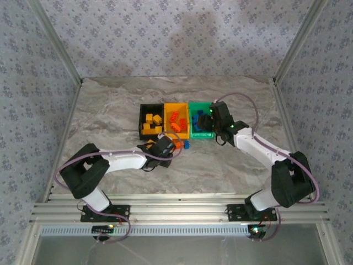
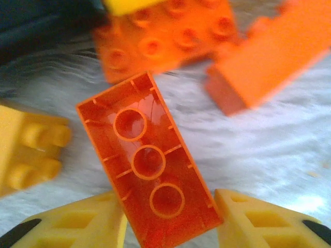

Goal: Sort the legos into containers by color

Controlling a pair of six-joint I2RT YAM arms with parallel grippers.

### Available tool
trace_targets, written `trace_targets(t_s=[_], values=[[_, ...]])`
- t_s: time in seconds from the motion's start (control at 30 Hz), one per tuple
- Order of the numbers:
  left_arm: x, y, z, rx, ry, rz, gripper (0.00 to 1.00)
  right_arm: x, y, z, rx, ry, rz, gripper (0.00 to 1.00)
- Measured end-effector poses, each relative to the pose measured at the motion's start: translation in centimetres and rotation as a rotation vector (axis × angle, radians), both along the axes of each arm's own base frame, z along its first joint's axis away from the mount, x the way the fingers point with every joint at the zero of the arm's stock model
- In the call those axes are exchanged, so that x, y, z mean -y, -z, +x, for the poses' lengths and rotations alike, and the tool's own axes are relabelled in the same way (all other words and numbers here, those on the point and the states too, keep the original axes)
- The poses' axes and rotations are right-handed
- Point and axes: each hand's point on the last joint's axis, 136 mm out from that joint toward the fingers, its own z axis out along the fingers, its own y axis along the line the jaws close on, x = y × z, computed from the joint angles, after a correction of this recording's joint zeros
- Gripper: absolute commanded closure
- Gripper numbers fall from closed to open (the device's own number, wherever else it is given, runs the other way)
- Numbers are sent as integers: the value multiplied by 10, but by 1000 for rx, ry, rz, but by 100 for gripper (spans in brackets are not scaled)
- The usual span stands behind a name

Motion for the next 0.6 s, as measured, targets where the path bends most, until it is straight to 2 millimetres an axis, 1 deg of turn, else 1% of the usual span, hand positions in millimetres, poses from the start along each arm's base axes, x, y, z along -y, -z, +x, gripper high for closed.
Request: trace_targets(t_s=[0.07, 0.13, 0.23, 0.37, 0.47, 0.5, 0.53, 0.6], values=[[7, -5, -7, 2, 20, -13, 42, 2, 0, -1, 2, 3, 3, 24], [8, -10, -9, 10, 21, -19, 40, 3, -1, -1, 4, 9, 7, 24], [-1, -13, -3, 30, -10, -1, 39, 4, -3, 0, 7, 14, 15, 24], [-9, -7, 8, 32, -47, 40, 37, 3, -3, 0, 5, 11, 18, 24], [-8, 5, 15, 16, -61, 66, 36, 4, -2, -1, 4, 12, 17, 24], [-6, 4, 17, 21, -60, 69, 36, 4, -2, -2, 3, 11, 18, 24], [-5, 3, 18, 25, -59, 67, 38, 4, -1, -2, 3, 11, 18, 24], [-3, 3, 19, 23, -59, 65, 44, 5, -2, -3, 5, 11, 19, 24]])
